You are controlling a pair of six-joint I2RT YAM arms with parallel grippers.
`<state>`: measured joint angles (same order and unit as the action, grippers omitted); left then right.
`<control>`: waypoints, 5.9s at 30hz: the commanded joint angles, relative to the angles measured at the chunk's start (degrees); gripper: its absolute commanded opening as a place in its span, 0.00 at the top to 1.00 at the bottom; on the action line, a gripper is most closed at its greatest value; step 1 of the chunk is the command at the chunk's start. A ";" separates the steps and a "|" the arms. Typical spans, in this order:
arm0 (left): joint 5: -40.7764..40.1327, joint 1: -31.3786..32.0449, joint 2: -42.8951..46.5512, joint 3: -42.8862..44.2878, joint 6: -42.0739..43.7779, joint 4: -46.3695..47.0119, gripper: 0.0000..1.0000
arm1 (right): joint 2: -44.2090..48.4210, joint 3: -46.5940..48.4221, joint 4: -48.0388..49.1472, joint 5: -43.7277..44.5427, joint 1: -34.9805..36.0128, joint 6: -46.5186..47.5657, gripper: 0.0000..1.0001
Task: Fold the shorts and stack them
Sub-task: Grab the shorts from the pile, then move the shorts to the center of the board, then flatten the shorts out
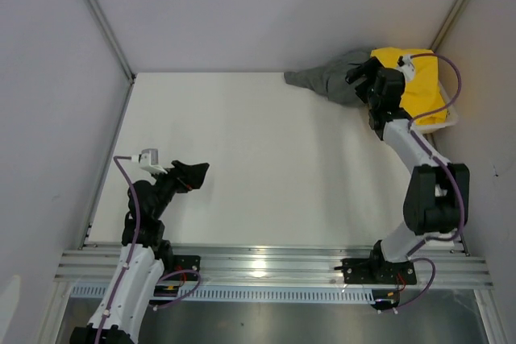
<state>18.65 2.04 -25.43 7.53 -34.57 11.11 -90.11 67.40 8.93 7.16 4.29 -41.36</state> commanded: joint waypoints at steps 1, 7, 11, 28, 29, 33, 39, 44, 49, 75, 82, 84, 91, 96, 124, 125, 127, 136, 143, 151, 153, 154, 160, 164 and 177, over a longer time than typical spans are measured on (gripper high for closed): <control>0.59 -0.37 1.26 0.20 -0.68 0.66 0.01 | -8.66 7.64 -1.63 4.87 0.36 -4.95 0.01; 0.33 -0.37 0.82 0.20 -0.50 0.66 0.01 | -21.15 16.88 -3.48 10.83 2.12 -13.02 0.01; -0.11 -0.37 0.38 0.29 -0.33 0.49 0.01 | -27.22 20.40 -2.95 16.83 3.61 -16.03 0.00; -0.81 -0.37 -2.69 0.47 0.47 0.93 0.01 | -46.83 38.34 2.57 27.82 4.84 -16.40 0.37; -0.81 -0.37 -2.61 0.47 0.55 1.01 0.01 | -46.74 38.51 2.93 27.65 4.93 -16.03 0.48; -0.90 -0.37 -2.61 0.47 0.55 0.93 0.01 | -43.94 38.95 5.22 26.60 5.81 -11.82 0.89; -0.46 -0.37 -1.99 0.47 0.20 0.84 0.01 | -36.47 38.34 5.84 22.21 6.34 -6.37 1.00; -0.29 -0.29 -1.03 0.47 0.11 0.49 0.01 | -26.82 40.17 6.19 15.09 6.34 -0.92 1.00; -0.11 -0.29 0.21 0.56 -0.06 0.14 0.01 | -17.75 42.55 3.56 7.44 7.65 1.45 1.00; -0.46 -0.29 3.90 1.61 -0.06 -2.68 0.01 | 34.83 -7.09 -14.81 23.32 47.37 -5.39 1.00; -0.20 -0.29 2.58 1.43 -0.06 -1.89 0.01 | 24.46 -2.46 -27.44 26.78 54.41 2.05 0.79; 0.24 -0.29 2.49 1.52 0.02 -1.36 0.01 | 22.61 0.35 -30.54 25.46 54.59 4.09 0.43; 1.03 -0.29 3.72 1.87 0.47 -1.97 0.01 | 27.96 -4.36 -35.38 22.30 50.40 6.47 0.05; 2.61 -0.29 3.28 1.17 -0.41 -0.40 0.01 | 31.30 -12.19 -33.89 12.72 39.84 6.30 0.05; 7.36 3.67 -8.76 1.70 0.99 8.22 0.01 | 9.52 -15.38 -11.75 -25.17 11.53 7.09 0.19; 7.19 3.67 -8.76 1.70 1.17 8.22 0.01 | 8.12 -14.32 -11.13 -25.70 11.53 6.30 0.19; 6.92 3.84 -8.67 1.79 1.26 7.96 0.01 | 4.09 -11.43 -9.64 -27.45 11.44 5.42 0.19; 6.04 4.11 -7.97 1.96 1.78 7.08 0.01 | -9.37 -5.26 -1.82 -32.29 11.53 -1.34 0.24; 6.04 4.28 -8.23 2.05 1.70 7.17 0.01 | -11.06 -5.87 0.91 -33.09 11.70 -3.99 0.36; 4.99 4.55 -8.06 1.88 2.22 6.29 0.01 | -7.72 -8.77 1.44 -32.38 12.58 -5.74 0.43; 5.34 4.55 -8.58 1.61 1.87 7.25 0.01 | -7.72 -9.47 2.93 -32.91 12.84 -7.15 0.50; 5.69 4.55 -9.28 1.44 1.61 7.78 0.01 | -7.80 -9.56 3.81 -33.00 12.93 -7.41 0.55; 6.13 4.90 -11.22 1.87 1.61 8.57 0.01 | -9.48 -8.07 4.79 -35.98 13.28 -7.68 1.00; 5.69 4.99 -9.82 1.96 2.05 7.52 0.01 | -7.81 -7.19 0.92 -34.85 13.28 -4.87 1.00; 5.34 5.25 -8.85 1.87 2.14 7.25 0.01 | 8.42 -8.07 -13.57 -30.11 7.67 7.87 1.00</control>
<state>24.18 6.59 -34.24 7.51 -33.95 16.95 -89.58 58.17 0.21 -25.58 14.63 -38.83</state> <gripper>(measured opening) 0.992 0.009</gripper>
